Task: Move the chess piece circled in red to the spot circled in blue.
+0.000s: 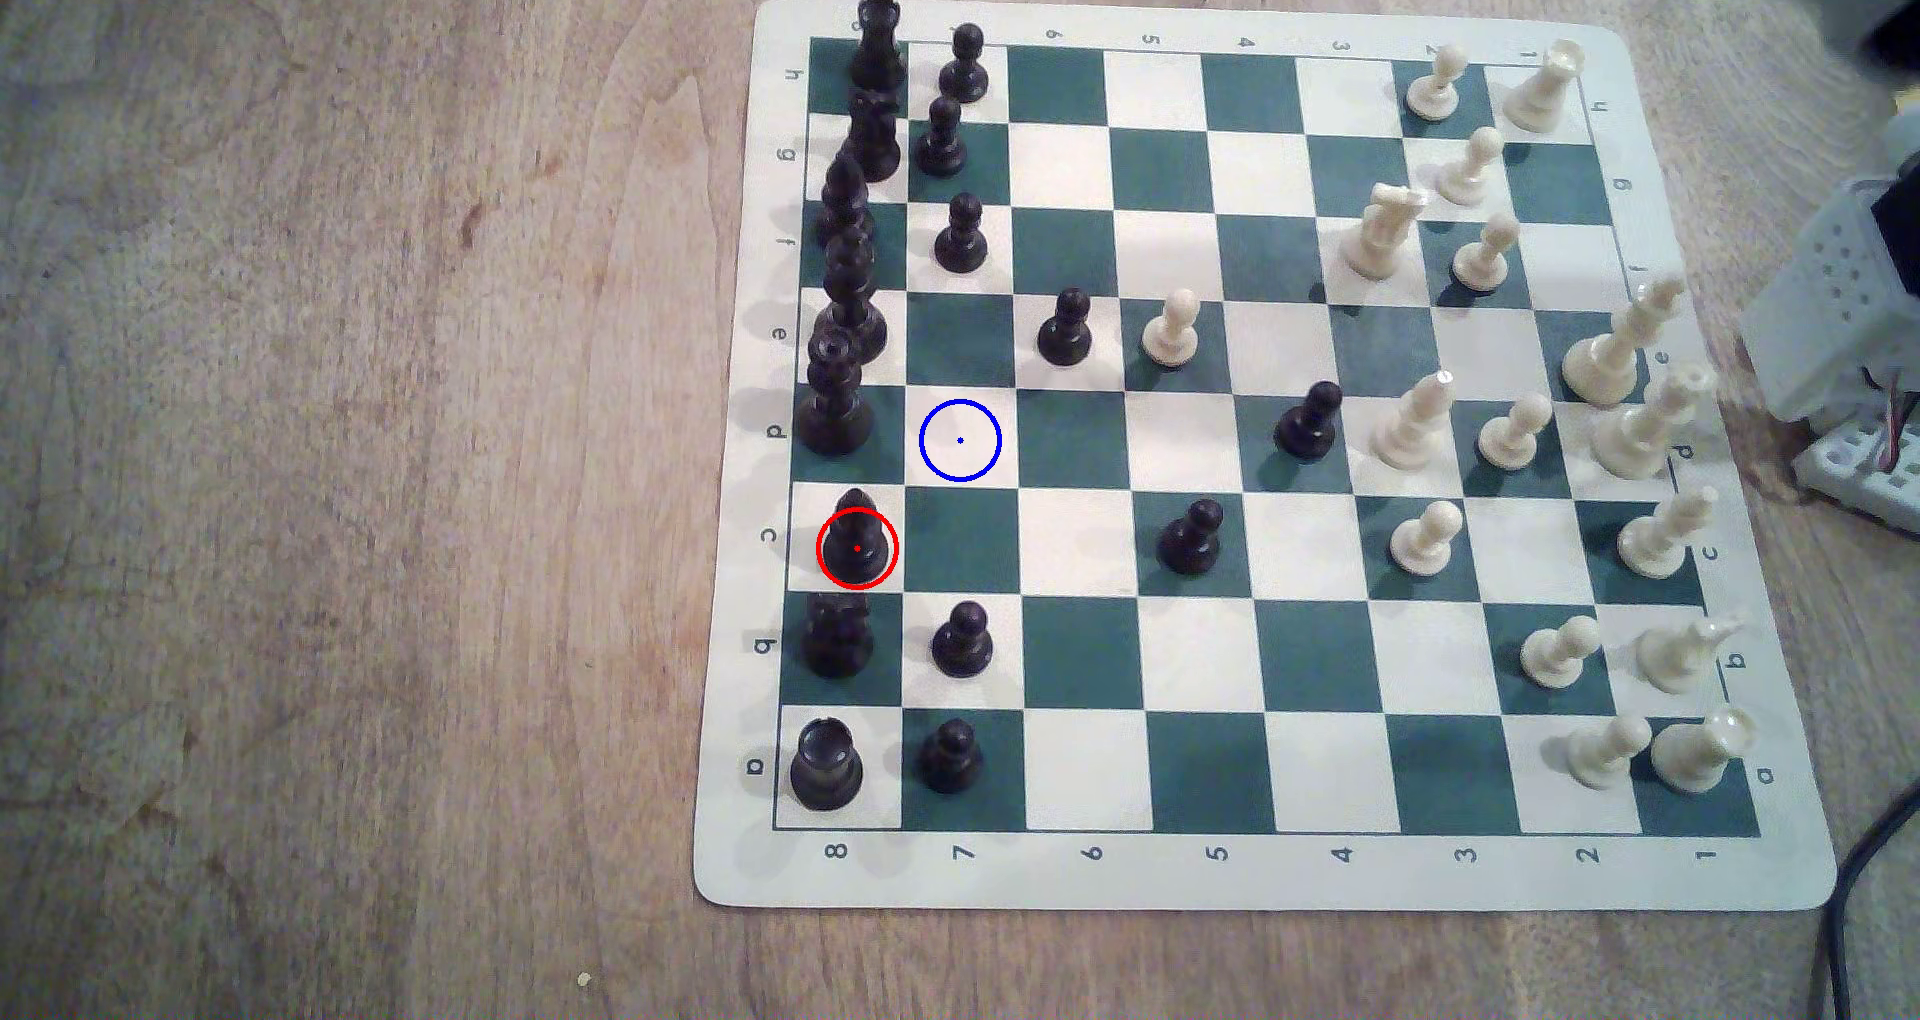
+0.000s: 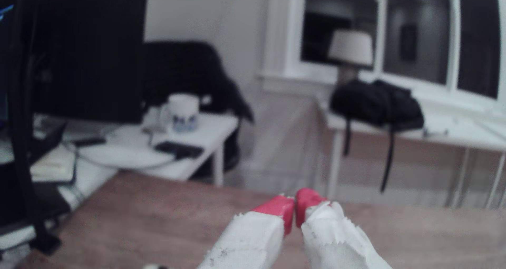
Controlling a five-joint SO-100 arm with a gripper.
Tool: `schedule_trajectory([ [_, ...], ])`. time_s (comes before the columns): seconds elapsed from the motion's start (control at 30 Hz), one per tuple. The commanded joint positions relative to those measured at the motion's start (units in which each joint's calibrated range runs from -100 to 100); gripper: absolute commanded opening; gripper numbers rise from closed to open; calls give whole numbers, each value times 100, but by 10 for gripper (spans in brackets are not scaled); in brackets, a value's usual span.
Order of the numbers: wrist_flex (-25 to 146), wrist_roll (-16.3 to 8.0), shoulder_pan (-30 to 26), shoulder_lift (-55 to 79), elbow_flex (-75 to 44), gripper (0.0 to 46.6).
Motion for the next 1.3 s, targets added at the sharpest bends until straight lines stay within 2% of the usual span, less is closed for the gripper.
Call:
schedule_trajectory([
  [0.0, 416, -103, -340, 953, -1028, 2],
  [0.03, 531, -166, -394, 1191, -1182, 2],
  [0.07, 940, -405, -473, 1810, -1671, 2],
  [0.1, 1079, -503, -512, 2082, -1871, 2],
  [0.3, 1358, -811, -895, 3508, -2660, 2],
  [0.33, 1472, -938, -965, 3924, -2986, 2],
  [0.5, 1497, -1143, -1059, 5002, -3838, 8],
  [0.9, 997, -1226, -832, 6878, -5488, 26],
  [1.07, 629, -1294, -934, 7617, -5987, 76],
  [1.13, 539, -1304, -950, 7829, -6096, 78],
  [1.27, 301, -1304, -871, 8466, -6513, 114],
])
